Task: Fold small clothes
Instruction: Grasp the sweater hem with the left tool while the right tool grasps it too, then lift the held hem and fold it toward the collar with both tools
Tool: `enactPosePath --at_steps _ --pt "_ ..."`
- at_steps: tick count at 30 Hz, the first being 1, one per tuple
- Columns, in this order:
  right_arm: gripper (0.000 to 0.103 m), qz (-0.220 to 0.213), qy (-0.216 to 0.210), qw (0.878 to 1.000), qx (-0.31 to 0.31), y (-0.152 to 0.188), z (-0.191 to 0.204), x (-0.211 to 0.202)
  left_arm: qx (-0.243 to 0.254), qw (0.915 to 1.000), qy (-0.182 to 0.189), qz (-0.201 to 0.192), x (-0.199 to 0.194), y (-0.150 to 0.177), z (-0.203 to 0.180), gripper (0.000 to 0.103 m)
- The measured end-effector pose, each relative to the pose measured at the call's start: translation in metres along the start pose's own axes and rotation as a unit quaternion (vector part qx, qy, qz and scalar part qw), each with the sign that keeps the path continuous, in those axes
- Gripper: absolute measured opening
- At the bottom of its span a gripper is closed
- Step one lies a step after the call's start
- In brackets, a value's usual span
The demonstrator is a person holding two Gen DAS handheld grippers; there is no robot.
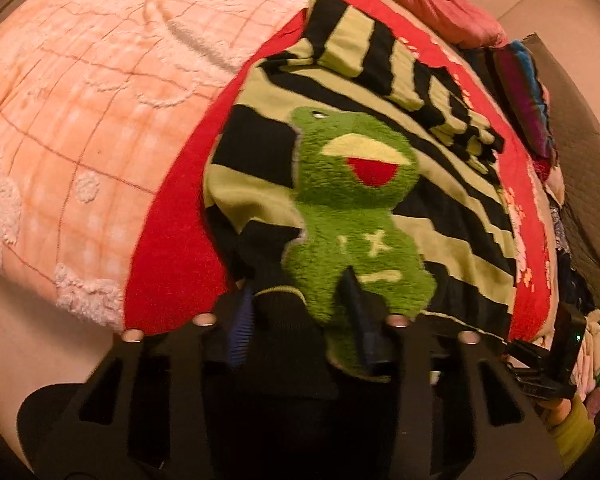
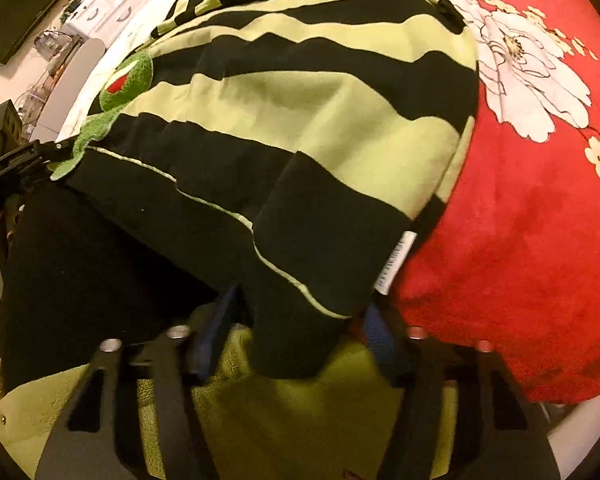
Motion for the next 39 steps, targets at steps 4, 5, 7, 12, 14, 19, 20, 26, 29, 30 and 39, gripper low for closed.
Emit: enactPosePath --at_steps 4,5,7,12,14,19,20,26,29,30,39 --pt "0.032 -0.008 -0.029 1.000 -0.002 -0.001 0.001 -0.013 0.025 0.9995 0.002 -0.018 -0.008 -0.008 -0.017 0.013" --pt "0.028 -0.012 -0.042 0.999 -0.003 -0.003 0.003 -0.018 0.028 0.9993 0.008 -0.023 -0.010 -0.010 -0.021 0.013" --pt "0.024 -0.021 -0.065 0.998 -0.001 -0.007 0.006 -0.029 0.038 0.9985 0.013 -0.036 -0.016 -0.016 -0.029 0.012" --pt "0.020 -0.068 -0.146 0.987 0.021 -0.044 0.016 -0.075 0.039 0.9966 0.021 -0.069 -0.031 -0.042 -0.035 0.011" --pt "0.020 -0.093 -0.168 0.981 0.028 -0.065 0.018 -0.095 0.032 0.9957 0.029 -0.083 -0.035 -0.057 -0.036 0.011" --pt "0.020 -0.147 -0.200 0.968 0.049 -0.117 0.012 -0.133 0.017 0.9916 0.043 -0.121 -0.044 -0.106 -0.038 0.011" --pt "0.020 -0.157 -0.203 0.965 0.055 -0.132 0.009 -0.138 0.014 0.9910 0.043 -0.126 -0.044 -0.117 -0.038 0.011" --pt "0.020 -0.182 -0.197 0.958 0.101 -0.203 -0.006 -0.132 -0.016 0.9891 0.039 -0.141 -0.023 -0.178 -0.033 0.011" --pt "0.020 -0.185 -0.177 0.960 0.117 -0.231 -0.014 -0.114 -0.044 0.9879 0.033 -0.145 -0.004 -0.199 -0.026 0.011" --pt "0.020 -0.186 -0.172 0.960 0.121 -0.238 -0.018 -0.109 -0.057 0.9872 0.031 -0.146 0.003 -0.204 -0.022 0.011" --pt "0.055 -0.186 -0.166 0.947 0.202 -0.264 -0.053 -0.074 -0.118 0.9696 0.039 -0.211 0.021 -0.221 -0.009 0.040"
Point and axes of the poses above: each gripper's, at about its wrist camera, not at the fingertips, and x roughly the way its jaws point, z to its left, y to its underside, the point moved 9 cm from there along x, roughly the way its jaws point, and after that the axes turned 13 degrees about x, right-handed, at the moved point
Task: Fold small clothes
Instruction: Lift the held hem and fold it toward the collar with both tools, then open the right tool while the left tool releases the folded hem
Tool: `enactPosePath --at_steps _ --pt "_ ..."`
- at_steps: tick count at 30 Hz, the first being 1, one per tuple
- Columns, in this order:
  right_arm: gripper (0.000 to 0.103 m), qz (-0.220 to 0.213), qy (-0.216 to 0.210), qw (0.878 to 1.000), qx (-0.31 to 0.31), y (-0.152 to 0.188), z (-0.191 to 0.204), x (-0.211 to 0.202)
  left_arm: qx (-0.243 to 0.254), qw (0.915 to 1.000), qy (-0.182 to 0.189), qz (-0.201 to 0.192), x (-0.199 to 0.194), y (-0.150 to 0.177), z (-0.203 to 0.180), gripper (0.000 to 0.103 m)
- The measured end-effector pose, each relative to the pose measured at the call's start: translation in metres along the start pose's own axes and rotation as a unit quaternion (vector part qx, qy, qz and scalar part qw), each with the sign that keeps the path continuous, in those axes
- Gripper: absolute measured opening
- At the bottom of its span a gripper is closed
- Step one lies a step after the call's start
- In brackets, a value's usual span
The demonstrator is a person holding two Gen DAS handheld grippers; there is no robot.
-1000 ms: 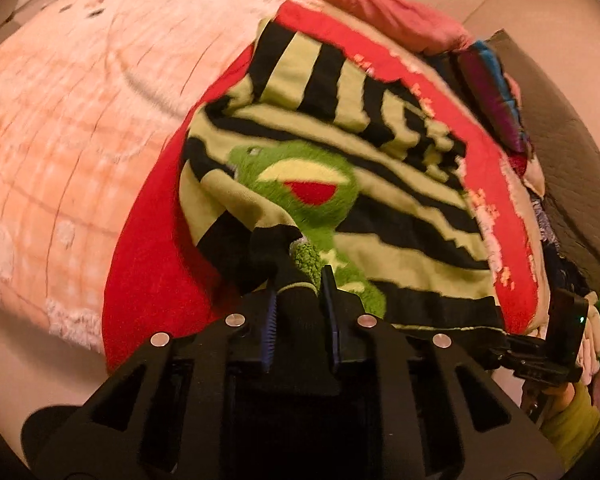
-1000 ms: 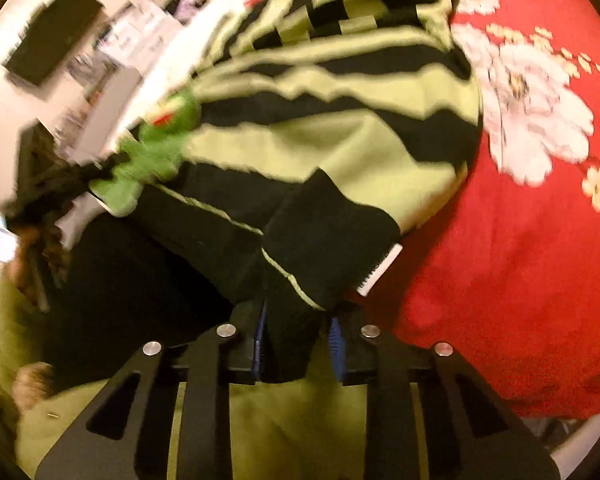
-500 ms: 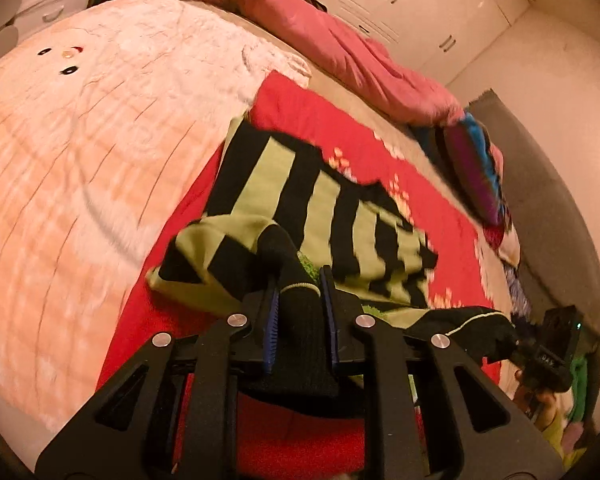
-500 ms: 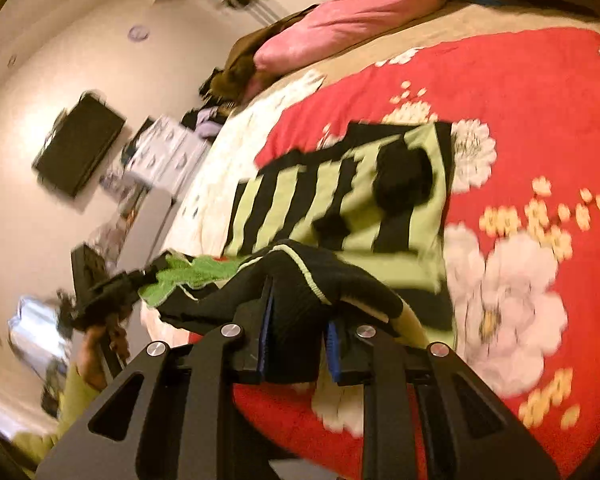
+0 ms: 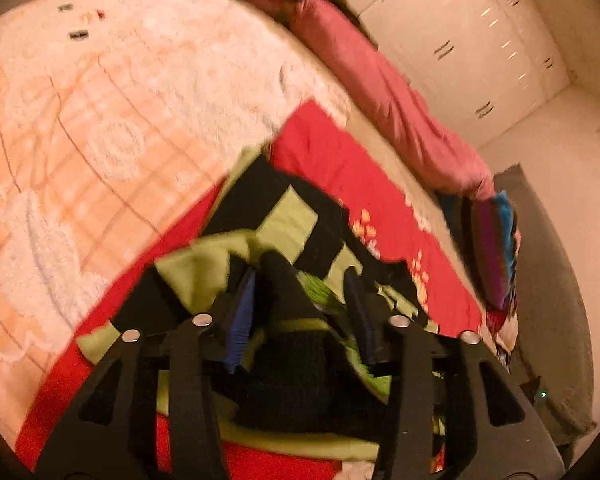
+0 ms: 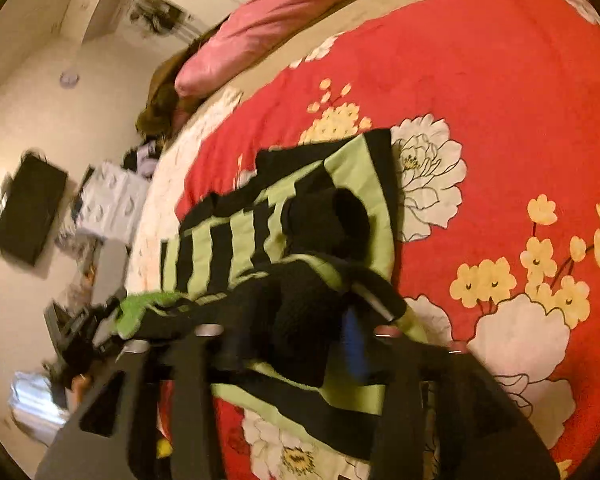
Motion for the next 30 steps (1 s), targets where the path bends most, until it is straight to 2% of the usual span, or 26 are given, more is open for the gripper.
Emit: enactPosePath --at_steps 2,4,7,10,13,15,19,20,21,22,25,28,29,30 --pt "0.070 -0.022 -0.010 1.000 0.005 -0.008 0.002 -0.007 0.013 0.9993 0.002 -0.035 -0.013 -0.006 0.002 0.045" --pt "0.073 -0.041 -0.020 0.999 0.008 -0.015 0.005 -0.016 0.022 0.9973 -0.005 -0.071 -0.029 -0.011 0.007 0.057" --pt "0.076 -0.075 -0.030 0.997 -0.014 -0.023 0.014 -0.035 0.036 0.9948 -0.027 -0.091 -0.048 -0.009 0.018 0.058" --pt "0.082 -0.099 -0.013 0.993 -0.061 -0.018 0.018 -0.049 0.055 0.9951 -0.049 -0.066 -0.055 0.005 0.025 0.059" --pt "0.082 -0.107 0.033 0.986 -0.120 -0.001 0.013 -0.055 0.084 0.9940 -0.068 -0.021 -0.057 0.024 0.029 0.059" --pt "0.082 -0.100 0.059 0.982 -0.150 0.013 0.007 -0.054 0.074 0.9959 -0.052 0.007 -0.055 0.038 0.030 0.059" --pt "0.082 -0.076 0.078 0.981 -0.158 0.034 -0.006 -0.049 0.066 0.9961 0.001 0.058 -0.054 0.066 0.016 0.060" --pt "0.082 -0.071 0.075 0.983 -0.150 0.037 -0.010 -0.048 0.064 0.9954 0.020 0.069 -0.053 0.071 0.010 0.063" --pt "0.082 -0.067 0.072 0.985 -0.144 0.039 -0.012 -0.047 0.062 0.9939 0.039 0.083 -0.051 0.076 0.005 0.079" --pt "0.082 -0.063 0.069 0.986 -0.138 0.041 -0.013 -0.046 0.060 0.9905 0.057 0.109 -0.044 0.084 -0.001 0.085" --pt "0.082 -0.054 0.062 0.988 -0.131 0.046 -0.013 -0.042 0.085 0.9848 0.042 0.146 -0.028 0.100 -0.007 0.085" --pt "0.082 -0.051 0.061 0.988 -0.135 0.050 -0.009 -0.039 0.089 0.9775 0.028 0.189 -0.007 0.115 -0.006 0.083" --pt "0.082 -0.049 0.061 0.988 -0.136 0.053 -0.007 -0.037 0.093 0.9748 0.027 0.201 -0.002 0.120 -0.007 0.079" --pt "0.082 -0.044 0.059 0.988 -0.136 0.055 -0.006 -0.034 0.096 0.9734 0.030 0.206 0.000 0.123 -0.009 0.062"
Point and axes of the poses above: each gripper's, at about its wrist camera, not at the fingertips, and x roughly the way its jaws point, z to its left, y to its underside, the point moved 9 cm from there along x, roughly the way its jaws point, and after that the axes turned 13 degrees about x, right-handed, at the moved point
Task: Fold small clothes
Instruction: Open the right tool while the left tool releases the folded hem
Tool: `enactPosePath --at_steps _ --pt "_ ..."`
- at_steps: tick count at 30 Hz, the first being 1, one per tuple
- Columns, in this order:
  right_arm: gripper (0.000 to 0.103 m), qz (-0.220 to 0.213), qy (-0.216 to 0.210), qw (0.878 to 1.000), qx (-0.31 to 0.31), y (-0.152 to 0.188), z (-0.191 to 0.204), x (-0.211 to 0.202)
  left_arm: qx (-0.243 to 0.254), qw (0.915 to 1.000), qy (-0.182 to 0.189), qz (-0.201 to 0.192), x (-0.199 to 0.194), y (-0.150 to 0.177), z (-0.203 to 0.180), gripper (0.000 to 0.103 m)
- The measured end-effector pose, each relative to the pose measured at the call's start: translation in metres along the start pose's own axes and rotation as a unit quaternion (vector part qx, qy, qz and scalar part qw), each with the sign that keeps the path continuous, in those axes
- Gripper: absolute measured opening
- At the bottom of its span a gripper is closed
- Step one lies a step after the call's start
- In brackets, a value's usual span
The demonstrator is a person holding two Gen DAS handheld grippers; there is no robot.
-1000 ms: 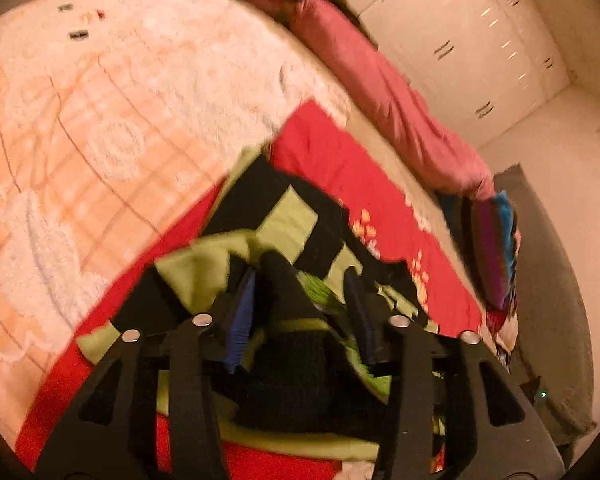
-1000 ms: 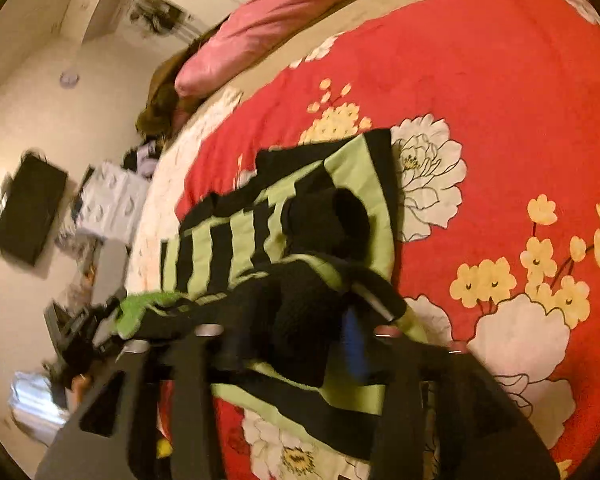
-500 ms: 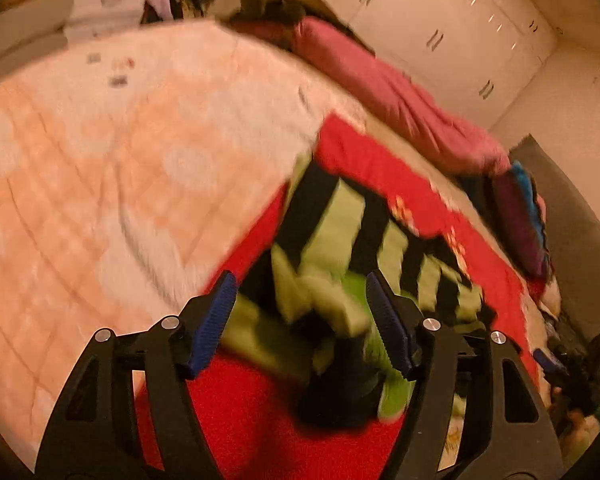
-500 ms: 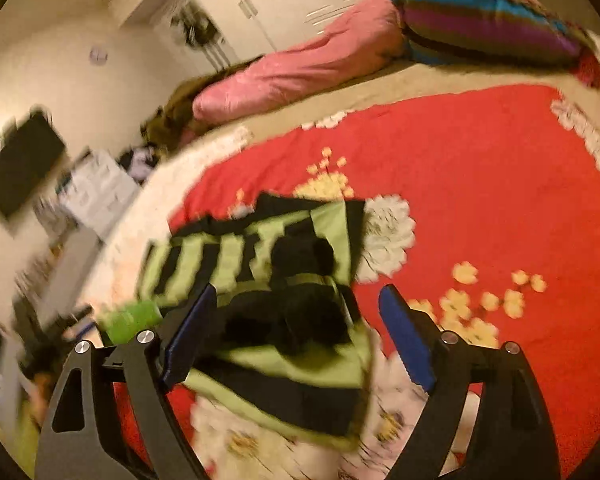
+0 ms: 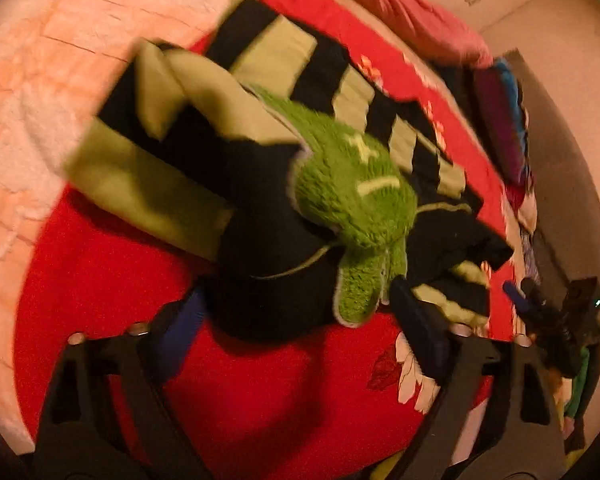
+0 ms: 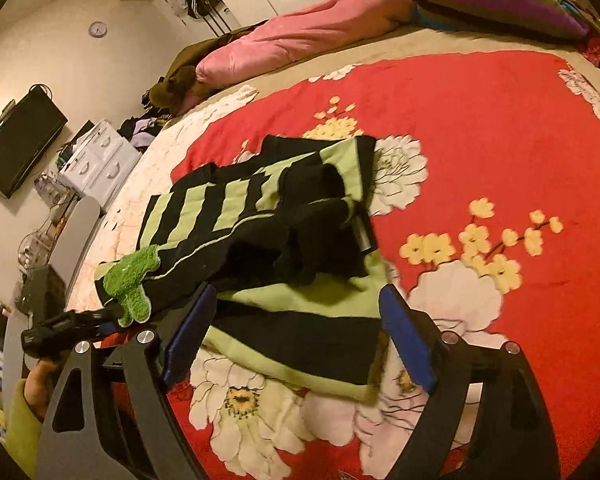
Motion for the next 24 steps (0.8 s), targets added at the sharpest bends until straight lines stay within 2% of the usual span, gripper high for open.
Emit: enactPosePath --at_steps 1,2,3,4,6,10,14,15,16,18,19,20,21,23,24 --pt "0.082 0.003 -0.003 1.000 -0.001 0.002 0.002 0.002 0.001 1.0000 0.010 -0.001 0.001 -0.001 -0.005 0.040" --pt "0.082 0.006 -0.003 1.000 -0.005 0.004 0.005 0.005 0.003 0.9997 0.023 -0.006 -0.001 -0.005 -0.011 0.031" --pt "0.082 0.006 -0.003 1.000 -0.007 0.005 0.006 0.006 0.006 0.9995 0.028 -0.011 -0.003 -0.009 -0.014 0.014" --pt "0.082 0.006 -0.004 1.000 -0.008 0.006 0.008 0.007 0.012 0.9992 0.033 -0.020 -0.009 -0.017 -0.020 0.009" --pt "0.082 0.008 -0.006 1.000 -0.008 0.007 0.009 0.008 0.017 0.9982 0.042 -0.040 -0.022 -0.035 -0.028 0.009" --pt "0.082 0.003 -0.008 1.000 -0.012 0.000 0.013 0.010 -0.025 0.9905 0.097 -0.094 -0.044 -0.085 -0.029 0.009" --pt "0.082 -0.014 -0.001 1.000 -0.018 -0.015 0.018 0.014 -0.074 0.9831 0.097 -0.137 -0.049 -0.126 -0.012 0.013" --pt "0.082 -0.016 -0.001 1.000 -0.017 -0.018 0.019 0.014 -0.089 0.9792 0.091 -0.158 -0.053 -0.136 -0.004 0.021" --pt "0.082 -0.019 -0.003 1.000 -0.016 -0.021 0.021 0.014 -0.098 0.9768 0.077 -0.174 -0.058 -0.139 0.000 0.037" --pt "0.082 -0.025 -0.008 0.999 -0.019 -0.023 0.024 0.012 -0.101 0.9721 0.040 -0.208 -0.071 -0.141 0.006 0.049" --pt "0.083 -0.026 -0.006 0.999 -0.027 -0.022 0.026 0.011 -0.100 0.9696 0.029 -0.222 -0.075 -0.139 0.008 0.049" --pt "0.091 -0.028 0.005 0.999 -0.045 -0.020 0.027 0.011 -0.095 0.9680 0.014 -0.232 -0.078 -0.136 0.010 0.049" --pt "0.092 -0.030 0.012 0.998 -0.056 -0.019 0.027 0.011 -0.088 0.9674 -0.010 -0.237 -0.080 -0.135 0.012 0.049" --pt "0.092 -0.035 0.034 0.995 -0.088 -0.017 0.026 0.012 -0.065 0.9669 -0.073 -0.236 -0.078 -0.121 0.022 0.049" --pt "0.092 -0.036 0.043 0.993 -0.102 -0.015 0.025 0.013 -0.061 0.9667 -0.087 -0.233 -0.076 -0.117 0.025 0.049"
Point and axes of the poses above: each gripper's, at about its wrist camera, not at the fingertips, and x roughly the way its jaws point, z to its left, y to its underside, the point moved 9 cm from there along x, roughly the way its jaws point, and after that the axes turned 13 degrees about x, right-handed, at the moved point
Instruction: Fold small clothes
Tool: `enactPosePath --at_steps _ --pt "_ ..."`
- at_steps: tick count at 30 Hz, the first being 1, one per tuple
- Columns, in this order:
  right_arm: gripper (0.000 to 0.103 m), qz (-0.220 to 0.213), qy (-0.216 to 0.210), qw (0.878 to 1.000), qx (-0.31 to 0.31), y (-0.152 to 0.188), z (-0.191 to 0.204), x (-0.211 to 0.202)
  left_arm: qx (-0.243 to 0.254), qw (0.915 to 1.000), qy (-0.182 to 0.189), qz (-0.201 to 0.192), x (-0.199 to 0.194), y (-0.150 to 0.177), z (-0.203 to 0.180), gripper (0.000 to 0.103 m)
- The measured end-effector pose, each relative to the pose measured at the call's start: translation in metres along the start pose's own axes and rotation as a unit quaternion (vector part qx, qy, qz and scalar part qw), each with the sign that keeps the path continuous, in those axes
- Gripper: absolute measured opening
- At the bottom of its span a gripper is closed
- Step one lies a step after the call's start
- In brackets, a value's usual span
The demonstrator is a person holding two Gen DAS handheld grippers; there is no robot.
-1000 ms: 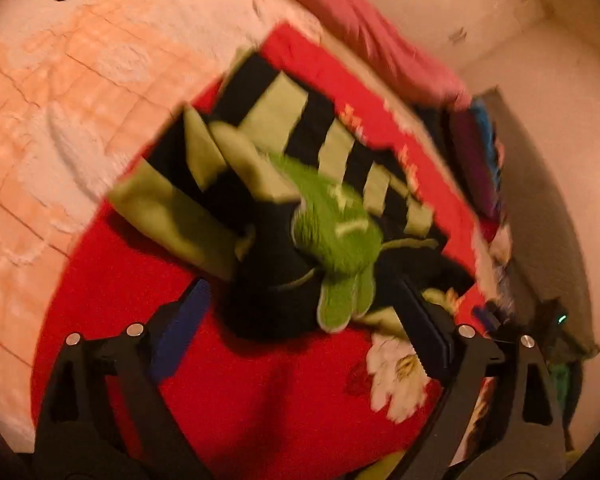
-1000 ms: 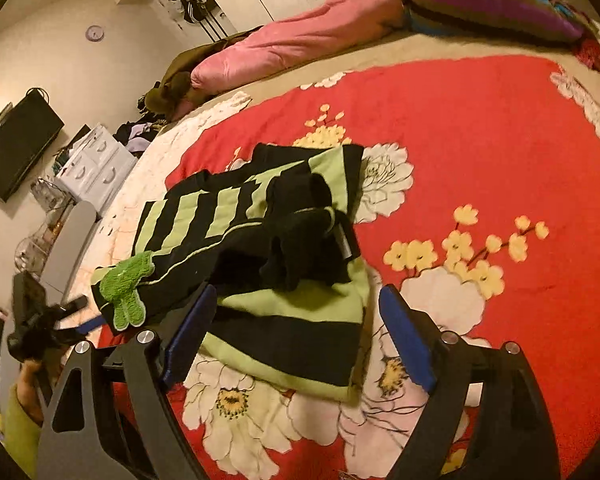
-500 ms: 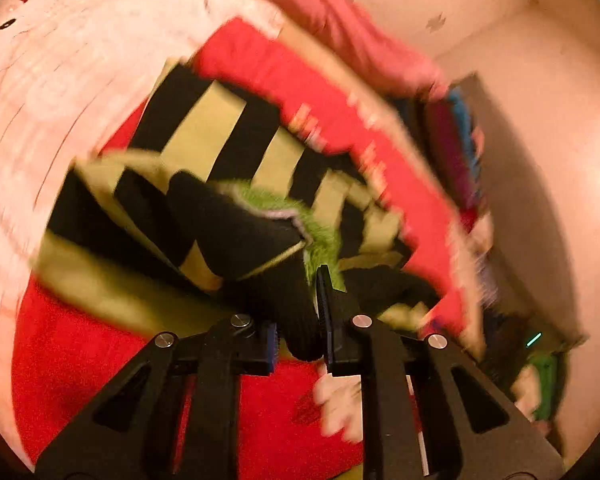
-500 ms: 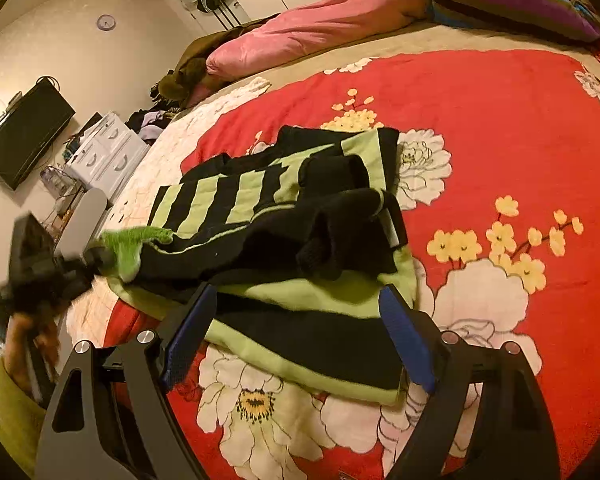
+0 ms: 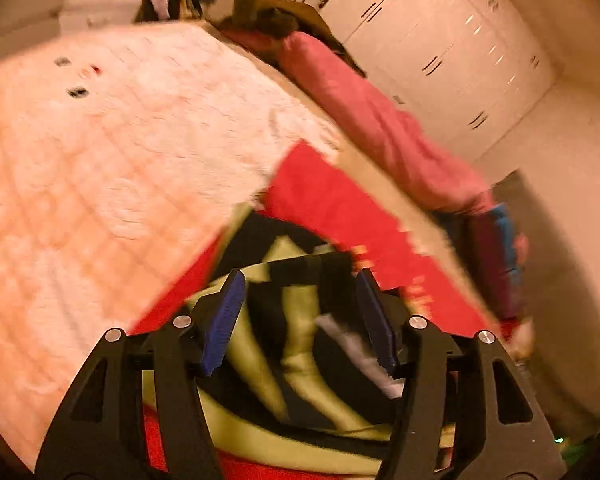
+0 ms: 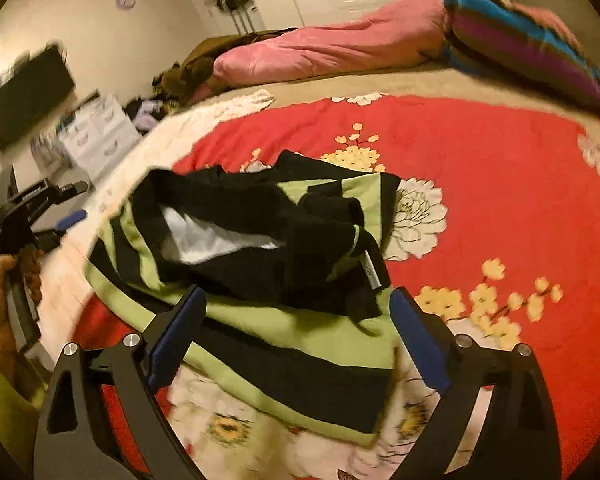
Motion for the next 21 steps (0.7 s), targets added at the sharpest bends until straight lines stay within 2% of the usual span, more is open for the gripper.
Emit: enactPosePath --at_steps 2,4,7,8,11,13,14,17,21 --pt "0.092 -0.001 0.024 0.999 -0.031 0.002 -0.001 0.003 0.017 0.9997 -0.019 0.008 0.003 0.011 0.006 0.050" --pt "0.092 -0.006 0.048 0.997 -0.059 0.000 -0.001 0.004 0.047 0.9982 -0.035 0.017 0.007 0.018 0.005 0.055" --pt "0.092 -0.002 0.039 0.998 -0.048 -0.005 0.002 0.006 0.103 0.9923 -0.066 0.020 0.010 0.023 0.003 0.055" --pt "0.088 0.009 0.029 0.999 -0.033 -0.007 0.004 0.008 0.109 0.9918 -0.064 0.018 0.011 0.023 0.001 0.055" --pt "0.063 0.045 0.020 0.999 0.007 -0.011 0.008 0.021 0.127 0.9904 -0.051 0.012 0.012 0.024 -0.010 0.057" --pt "0.038 0.081 0.026 0.996 0.018 -0.008 0.009 0.037 0.153 0.9863 -0.061 0.015 0.016 0.027 -0.015 0.058" --pt "0.017 0.089 0.028 0.995 0.018 -0.010 0.009 0.045 0.161 0.9849 -0.062 0.016 0.018 0.028 -0.016 0.058" --pt "0.010 0.075 0.006 0.996 0.043 -0.030 0.010 0.051 0.172 0.9831 -0.062 0.012 0.021 0.029 -0.018 0.058" --pt "0.007 0.040 -0.010 0.994 0.097 -0.076 -0.001 0.057 0.170 0.9834 -0.062 0.006 0.019 0.026 -0.016 0.058"
Point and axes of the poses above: each gripper's, at about its wrist camera, not at the fingertips, and x roughly the way its jaws point, z to its left, y to its underside, the point moved 9 cm from there along x, roughly the way its jaws point, and after that the axes turned 13 degrees about x, right-handed, at the moved point
